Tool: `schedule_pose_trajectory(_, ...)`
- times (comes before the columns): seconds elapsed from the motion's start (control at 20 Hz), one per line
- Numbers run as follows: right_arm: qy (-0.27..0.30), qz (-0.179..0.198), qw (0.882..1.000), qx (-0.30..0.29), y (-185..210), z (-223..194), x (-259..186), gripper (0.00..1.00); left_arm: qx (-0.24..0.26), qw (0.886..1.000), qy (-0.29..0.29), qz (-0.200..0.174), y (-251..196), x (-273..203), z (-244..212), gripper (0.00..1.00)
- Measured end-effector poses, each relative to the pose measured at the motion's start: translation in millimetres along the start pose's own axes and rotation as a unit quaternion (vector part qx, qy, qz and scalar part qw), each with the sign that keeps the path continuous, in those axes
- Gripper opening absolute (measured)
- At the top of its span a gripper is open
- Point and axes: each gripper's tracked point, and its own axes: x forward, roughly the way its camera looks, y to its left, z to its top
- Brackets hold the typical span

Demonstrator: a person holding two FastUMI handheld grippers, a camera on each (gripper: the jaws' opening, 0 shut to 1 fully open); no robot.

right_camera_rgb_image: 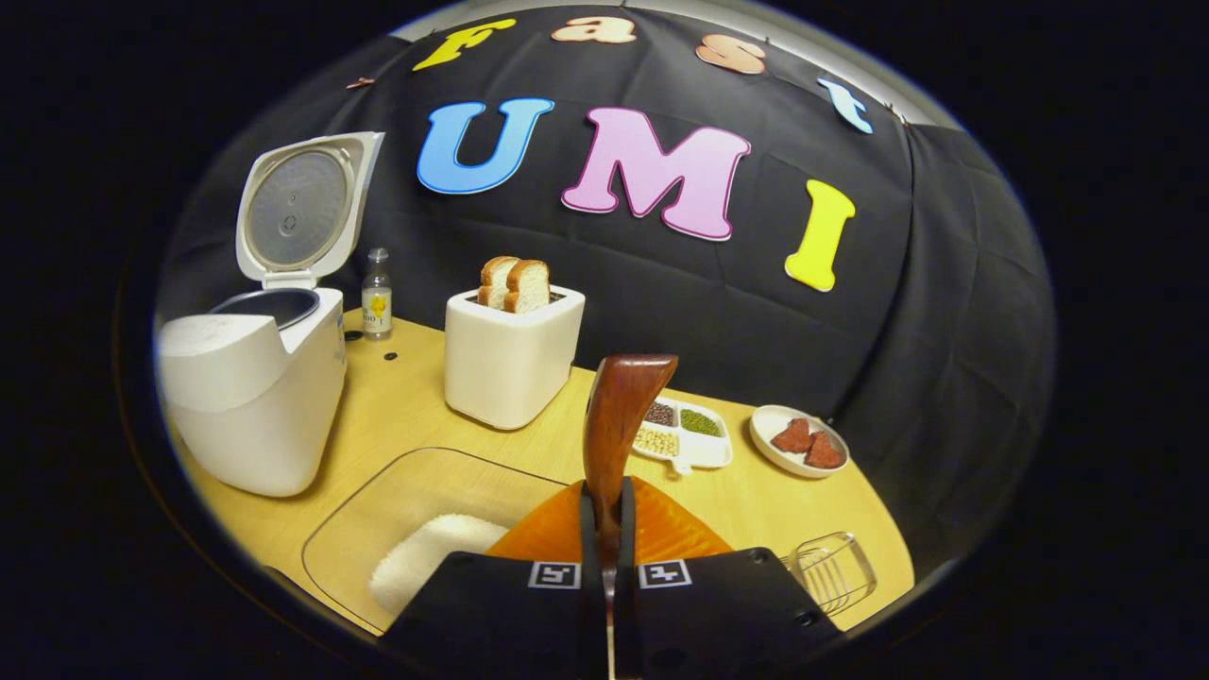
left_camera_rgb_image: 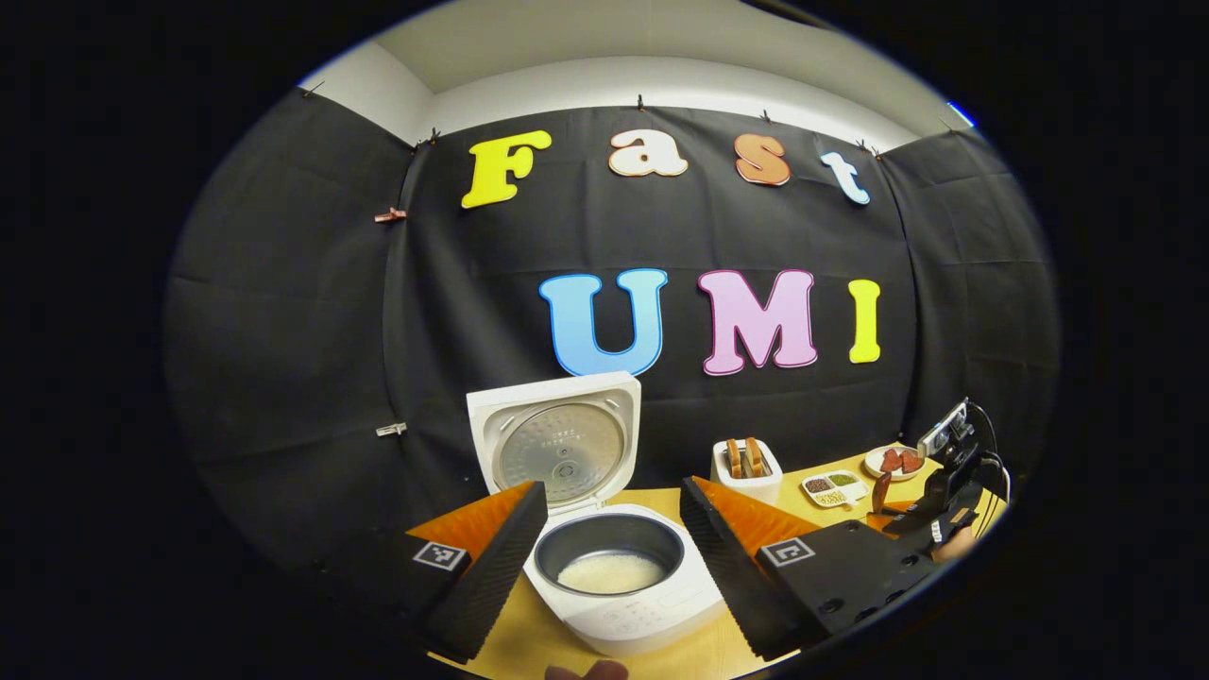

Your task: Close the left gripper, press the button to open the rice cooker; take a wooden spoon from the chopstick holder with the right hand, scoop a spoonful of rice and pour it into the rice cooker, then put the wooden spoon back into the chopstick holder.

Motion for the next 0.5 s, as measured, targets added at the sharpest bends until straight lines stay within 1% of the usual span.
schedule_pose_trajectory(0.15, 0.011, 0.012, 0.997, 0.080, 15, -4, -2, 0.08, -0.001, 1.000, 0.002, 0.003, 6, -2, -5, 0.97)
schedule_pose_trajectory(0.3, 0.021, 0.018, 0.988, 0.153, 26, -3, -8, 0.08, -0.006, 1.000, 0.003, 0.006, 10, -4, -7, 0.97)
schedule_pose_trajectory(0.4, 0.027, 0.015, 0.980, 0.198, 25, -4, -12, 0.08, -0.009, 1.000, 0.001, 0.007, 13, -7, -7, 0.97)
schedule_pose_trajectory(0.5, 0.040, 0.013, 0.965, 0.260, 20, -8, -12, 0.08, -0.007, 1.000, -0.001, 0.009, 14, -10, -9, 0.97)
